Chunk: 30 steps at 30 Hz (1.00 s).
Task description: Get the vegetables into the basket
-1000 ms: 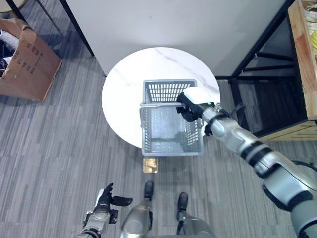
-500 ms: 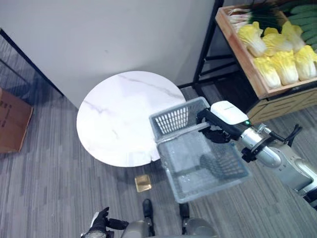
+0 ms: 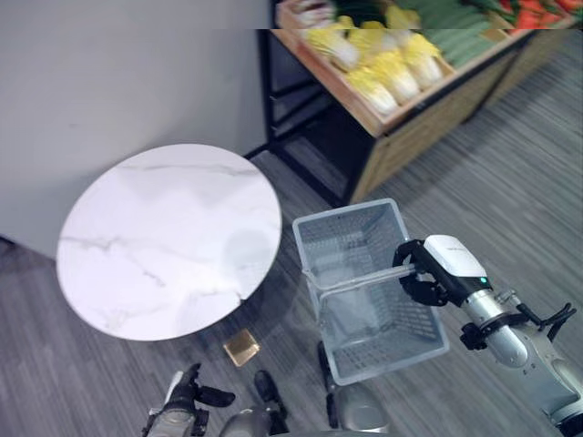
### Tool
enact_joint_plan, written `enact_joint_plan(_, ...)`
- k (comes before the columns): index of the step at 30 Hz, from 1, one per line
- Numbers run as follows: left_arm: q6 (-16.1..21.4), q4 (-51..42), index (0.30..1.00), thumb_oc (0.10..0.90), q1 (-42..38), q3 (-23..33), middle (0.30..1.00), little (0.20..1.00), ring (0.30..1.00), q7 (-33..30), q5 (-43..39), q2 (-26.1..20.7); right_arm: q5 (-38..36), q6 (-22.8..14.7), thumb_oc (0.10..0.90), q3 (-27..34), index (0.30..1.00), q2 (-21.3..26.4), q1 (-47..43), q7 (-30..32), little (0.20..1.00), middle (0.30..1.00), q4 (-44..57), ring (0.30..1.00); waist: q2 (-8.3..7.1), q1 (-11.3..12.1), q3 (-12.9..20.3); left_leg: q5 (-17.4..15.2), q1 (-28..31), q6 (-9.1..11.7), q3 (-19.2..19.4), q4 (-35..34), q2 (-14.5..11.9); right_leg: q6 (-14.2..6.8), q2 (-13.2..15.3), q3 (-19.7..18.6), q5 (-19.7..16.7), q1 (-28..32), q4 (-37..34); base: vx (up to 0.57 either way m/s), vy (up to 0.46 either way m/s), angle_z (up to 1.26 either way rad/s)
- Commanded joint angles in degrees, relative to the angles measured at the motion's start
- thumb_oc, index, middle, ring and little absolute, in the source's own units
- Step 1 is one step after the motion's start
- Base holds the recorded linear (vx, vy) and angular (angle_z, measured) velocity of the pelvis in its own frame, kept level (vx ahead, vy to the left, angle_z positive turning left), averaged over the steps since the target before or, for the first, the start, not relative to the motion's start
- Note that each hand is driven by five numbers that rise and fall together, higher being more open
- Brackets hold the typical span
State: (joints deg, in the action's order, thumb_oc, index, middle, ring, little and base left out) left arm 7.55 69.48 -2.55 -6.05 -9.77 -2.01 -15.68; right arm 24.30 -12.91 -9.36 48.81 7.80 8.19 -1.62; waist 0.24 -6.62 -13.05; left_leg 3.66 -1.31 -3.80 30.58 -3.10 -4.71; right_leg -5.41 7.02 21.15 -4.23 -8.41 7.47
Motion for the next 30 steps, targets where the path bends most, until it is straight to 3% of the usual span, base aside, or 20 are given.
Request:
enact_joint_plan(1, -0.1, 1.9, 1.000, 0.900, 0.8, 2.1, 1.000, 1.000, 1.000, -1.5, 1.1, -2.8, -1.8, -3.3, 0.400, 5.7, 0.300, 1.5, -9.0, 7.1, 0.300, 0.300, 7.0, 0.300, -2.46, 3.5, 3.4, -8.2, -0.8, 4.6, -3.4, 7.3, -1.8, -5.2, 7.8, -3.2, 2.3, 2.3, 1.4, -0.05, -0.082, -1.96)
enact_joint_plan(7, -0.3, 2.5, 1.000, 0.900, 0.8, 2.6, 1.000, 1.000, 1.000, -1.2, 1.7, -2.1, -1.7, -3.2, 0.400, 7.6, 0.300, 1.1, -6.3, 7.4, 0.300, 0.300, 8.4, 0.300, -2.05, 2.4, 3.8, -8.0, 0.8, 5.8, 0.0, 8.8, -3.6, -5.0, 6.2, -3.0, 2.2, 2.4, -0.9, 0.05, -0.136, -0.75)
enact_joint_plan(16, 0.0, 1.9, 1.000, 0.900, -0.4, 1.4, 1.000, 1.000, 1.000, -2.1, 1.8, -0.1, -2.0, -3.6, 0.400, 12.1, 0.300, 2.3, -1.6, 9.0, 0.300, 0.300, 9.5, 0.300, 0.81, -1.4, 3.0, -4.8, 2.0, 10.3, 2.6, 11.3, -10.2, -2.1, 1.3, -6.2, 6.0, 1.4, -0.7, 0.08, -0.223, -0.24)
enact_joint_plan(17, 0.1, 0.9, 1.000, 0.900, -0.4, 1.1, 1.000, 1.000, 1.000, -2.2, 1.4, 0.0, -2.2, -3.5, 0.400, 12.7, 0.300, 2.8, -1.4, 9.4, 0.300, 0.300, 9.1, 0.300, 1.06, -1.3, 2.7, -3.3, 1.2, 11.4, 0.5, 14.8, -12.0, -0.7, -0.4, -7.1, 7.1, 1.9, -0.7, 0.15, -0.286, -0.22)
enact_joint_plan(18, 0.4, 0.2, 1.000, 0.900, -0.6, 1.0, 1.000, 1.000, 1.000, -2.4, 0.8, 0.2, -2.4, -3.5, 0.400, 12.8, 0.300, 3.2, -1.5, 9.6, 0.300, 0.300, 8.6, 0.300, 1.24, -0.8, 2.3, -2.4, 0.5, 11.6, -2.9, 16.2, -11.7, -0.1, -1.3, -8.2, 7.8, 2.2, -0.5, 0.16, -0.247, -0.29)
enact_joint_plan(20, 0.7, -1.0, 1.000, 0.900, -0.6, 0.9, 1.000, 1.000, 1.000, -3.0, -0.9, 0.6, -2.7, -3.5, 0.400, 12.1, 0.300, 3.8, -2.7, 9.9, 0.300, 0.300, 7.1, 0.300, 1.00, 1.1, 1.3, -1.7, -3.0, 9.8, -12.6, 17.2, -7.0, 1.1, -2.0, -10.2, 7.1, 2.1, -1.2, 0.00, -0.101, -0.69)
enact_joint_plan(21, 0.7, -1.0, 1.000, 0.900, -0.6, 0.9, 1.000, 1.000, 1.000, -3.0, -0.9, 0.6, -2.7, -3.5, 0.400, 12.1, 0.300, 3.8, -2.8, 9.9, 0.300, 0.300, 7.1, 0.300, 0.97, 1.0, 1.4, -1.7, -3.2, 9.7, -12.7, 17.3, -6.9, 1.1, -2.0, -10.1, 7.1, 2.0, -1.2, 0.01, -0.102, -0.87)
enact_joint_plan(22, 1.2, -1.4, 1.000, 0.900, -0.7, 1.0, 1.000, 1.000, 1.000, -3.4, -2.4, 0.6, -3.1, -3.5, 0.400, 9.9, 0.300, 4.3, -5.5, 9.8, 0.300, 0.300, 4.9, 0.300, 0.07, 3.5, 1.0, -4.4, -7.3, 8.1, -23.1, 14.9, -0.4, 0.7, -2.6, -14.1, 6.3, 2.0, -2.5, 0.11, -0.084, -0.51)
enact_joint_plan(23, 1.4, -1.2, 1.000, 0.900, -0.5, 1.0, 1.000, 1.000, 1.000, -3.5, -2.9, 0.7, -3.3, -3.6, 0.400, 9.3, 0.300, 4.6, -6.1, 9.7, 0.300, 0.300, 4.3, 0.300, -0.05, 3.9, 0.8, -4.7, -7.8, 7.9, -25.0, 13.6, -0.2, 0.6, -3.0, -15.4, 6.2, 2.3, -2.9, 0.15, -0.082, -0.37)
enact_joint_plan(26, 1.8, -1.0, 1.000, 0.900, -0.8, 0.6, 1.000, 1.000, 1.000, -4.0, -3.5, 0.6, -4.0, -3.8, 0.400, 8.8, 0.300, 5.3, -7.2, 9.7, 0.300, 0.300, 3.4, 0.300, 0.28, 5.3, 1.0, 0.7, -11.4, 8.7, -29.4, 7.7, -0.7, 0.3, -3.5, -17.6, 5.7, 2.8, -4.6, 0.13, 0.018, -0.86)
enact_joint_plan(30, 1.8, 0.1, 1.000, 0.900, -1.2, 0.3, 1.000, 1.000, 1.000, -4.1, -3.1, 0.8, -3.9, -4.0, 0.400, 8.1, 0.300, 5.8, -8.1, 10.0, 0.300, 0.300, 2.5, 0.300, 0.61, 6.4, 0.7, 4.3, -13.1, 9.7, -32.4, 2.6, -0.2, 0.3, -4.4, -19.2, 6.0, 3.8, -5.6, 0.14, 0.067, -0.24)
